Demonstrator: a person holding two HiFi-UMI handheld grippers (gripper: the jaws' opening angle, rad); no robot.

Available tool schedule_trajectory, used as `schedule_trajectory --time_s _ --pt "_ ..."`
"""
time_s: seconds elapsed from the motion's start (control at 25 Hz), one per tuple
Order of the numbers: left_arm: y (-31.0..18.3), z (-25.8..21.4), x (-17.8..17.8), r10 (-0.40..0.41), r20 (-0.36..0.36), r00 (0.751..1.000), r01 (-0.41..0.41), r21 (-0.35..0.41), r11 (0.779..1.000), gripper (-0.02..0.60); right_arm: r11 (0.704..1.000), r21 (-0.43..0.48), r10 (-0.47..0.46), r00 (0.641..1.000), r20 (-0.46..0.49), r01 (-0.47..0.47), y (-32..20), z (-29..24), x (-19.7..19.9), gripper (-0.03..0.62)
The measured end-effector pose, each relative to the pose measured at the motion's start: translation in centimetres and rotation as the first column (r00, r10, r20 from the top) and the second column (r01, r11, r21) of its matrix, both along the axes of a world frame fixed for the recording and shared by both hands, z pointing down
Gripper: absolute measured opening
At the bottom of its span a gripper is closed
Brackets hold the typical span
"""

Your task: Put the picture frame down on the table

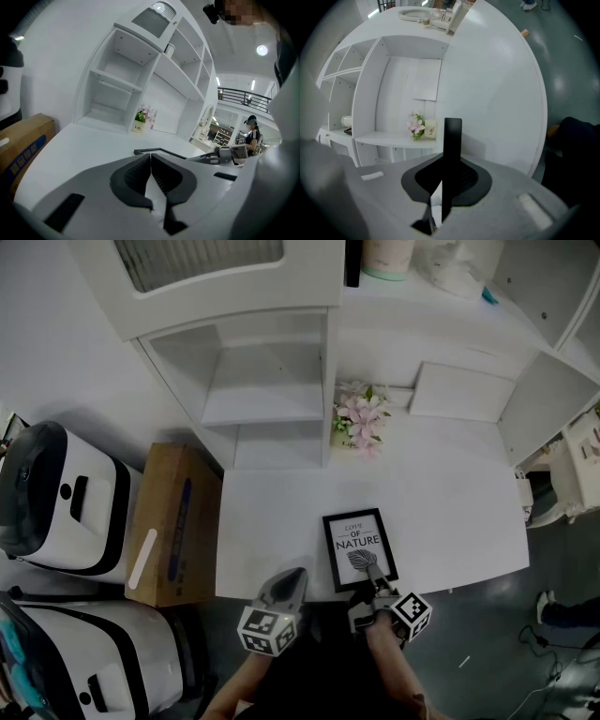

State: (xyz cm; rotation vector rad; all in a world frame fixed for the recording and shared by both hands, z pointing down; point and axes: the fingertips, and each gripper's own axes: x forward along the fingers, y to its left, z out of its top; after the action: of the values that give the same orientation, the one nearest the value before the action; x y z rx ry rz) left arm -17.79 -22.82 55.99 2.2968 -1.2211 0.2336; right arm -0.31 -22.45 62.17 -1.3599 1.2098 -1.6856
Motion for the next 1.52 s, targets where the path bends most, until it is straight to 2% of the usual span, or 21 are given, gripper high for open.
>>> schedule_trajectory --time_s 0.16,0.4,0.6,0.72,0.92,1.0,1.28,1.52 --pt "-0.1 0.0 0.1 0.004 -0.001 1.000 -0.004 0.003 1.000 0.014 0.999 -0.051 0.006 0.999 0.039 -0.004 0.1 0.2 -0.4 0.044" --pt "-0.2 -0.1 0.0 0.006 -0.005 1.000 -0.006 0.004 1.000 0.014 0.997 -0.077 0.004 0.999 0.038 -0.001 -0.2 -0.1 -0.6 0.182" --pt "-0.2 -0.1 -0.2 -0.001 -0.010 1.000 0.001 0.004 1.000 0.014 0.991 -0.137 0.008 1.000 0.020 -0.005 -0.2 0.5 -0.4 0.186" --pt "-0.2 -0.1 -0.3 -0.006 -0.014 1.000 0.006 0.003 1.000 0.014 0.983 -0.185 0.003 1.000 0.017 0.000 -0.2 1.1 -0.6 0.217" --pt "0.0 -0.1 -0.4 -0.007 -0.022 1.000 0.007 0.003 1.000 0.014 0.966 -0.258 -0.021 0.999 0.032 0.029 0.0 1.9 -1.4 0.302" --pt "0.1 -0.2 -0.4 -0.010 -0.024 1.000 0.010 0.002 1.000 0.014 0.957 -0.287 -0.030 0.998 0.054 0.044 0.1 2.2 -1.9 0.364" --pt "0.3 -0.2 -0.6 -0.014 -0.028 1.000 0.014 0.001 1.000 0.014 0.933 -0.353 -0.036 0.994 0.099 0.069 -0.2 2.3 -2.2 0.435" --pt "0.4 -0.3 -0.6 -0.020 -0.039 0.999 0.020 0.003 1.000 0.014 0.912 -0.401 -0.050 0.992 0.114 0.092 0.9 2.5 -2.3 0.445"
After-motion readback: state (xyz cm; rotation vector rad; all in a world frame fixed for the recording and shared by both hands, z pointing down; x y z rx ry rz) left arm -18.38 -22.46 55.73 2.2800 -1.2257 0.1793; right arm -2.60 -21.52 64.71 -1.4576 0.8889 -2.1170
